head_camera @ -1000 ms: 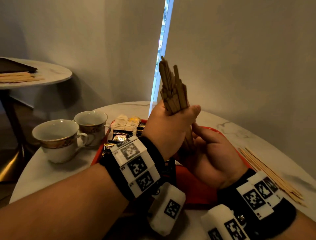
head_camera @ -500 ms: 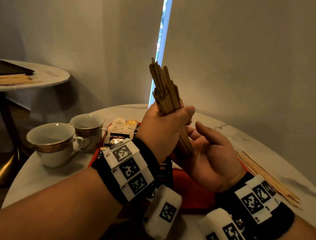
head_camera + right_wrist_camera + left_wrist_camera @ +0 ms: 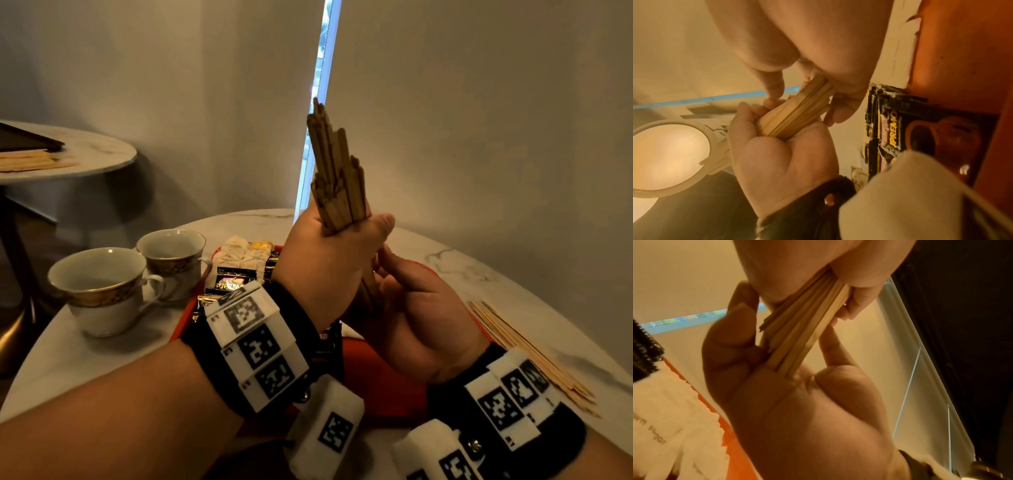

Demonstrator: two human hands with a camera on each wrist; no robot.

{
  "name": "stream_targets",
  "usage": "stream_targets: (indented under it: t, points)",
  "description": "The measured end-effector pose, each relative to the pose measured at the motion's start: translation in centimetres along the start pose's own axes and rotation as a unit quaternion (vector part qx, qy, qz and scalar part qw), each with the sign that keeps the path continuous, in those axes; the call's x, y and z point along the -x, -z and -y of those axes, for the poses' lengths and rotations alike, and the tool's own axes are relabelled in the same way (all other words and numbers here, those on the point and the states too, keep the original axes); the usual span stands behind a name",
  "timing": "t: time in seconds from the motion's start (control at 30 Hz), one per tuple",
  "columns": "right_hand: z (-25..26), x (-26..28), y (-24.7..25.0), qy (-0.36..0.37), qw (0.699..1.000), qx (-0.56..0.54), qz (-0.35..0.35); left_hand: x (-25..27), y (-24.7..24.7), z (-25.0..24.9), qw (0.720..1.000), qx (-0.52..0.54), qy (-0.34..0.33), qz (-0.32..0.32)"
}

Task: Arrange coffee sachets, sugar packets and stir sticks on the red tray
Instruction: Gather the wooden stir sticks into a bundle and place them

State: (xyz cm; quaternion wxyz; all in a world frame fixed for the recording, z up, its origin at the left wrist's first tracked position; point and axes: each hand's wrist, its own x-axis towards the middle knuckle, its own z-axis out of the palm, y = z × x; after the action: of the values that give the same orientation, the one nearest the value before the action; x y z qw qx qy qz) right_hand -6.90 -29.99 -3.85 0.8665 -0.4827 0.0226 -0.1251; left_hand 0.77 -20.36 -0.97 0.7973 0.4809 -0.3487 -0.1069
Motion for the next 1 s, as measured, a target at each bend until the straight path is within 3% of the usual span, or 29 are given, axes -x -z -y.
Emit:
stream_targets:
  t: [0.1,0.2,0.33,0.43,0.57,0.77,1.0]
  points:
    - [0.8,-0.3,0.7,0.007,0.994,0.106,-0.029,0.0,0.1,0.3,1.000,0.004,0.005,0.005]
    - [2.1,-0.6,1.9,0.055,0.958,0.266,-0.096,0.1,0.2,0.2,1.000,-0.003,0.012,0.006]
    - [4.2,0.2,2.3,0.095,0.936,0.320,-0.112,0.3,-0.1,0.2,0.995,0.046,0.082,0.018]
    - [5.6,1.0,2.3,0.132,0.922,0.352,-0.093,0.7,-0.1,-0.1,0.979,0.047,0.183,0.079]
    - [6.7,1.8,1.8,0.165,0.904,0.384,-0.085,1.4,-0.2,-0.4,0.931,-0.015,0.301,0.205]
    - [6.3,2.3,0.8,0.129,0.887,0.441,-0.046,2.3,-1.1,0.4,0.915,-0.027,0.323,0.242]
    - [6.2,2.2,1.5,0.110,0.880,0.462,-0.014,3.0,-2.0,1.4,0.917,0.013,0.329,0.224]
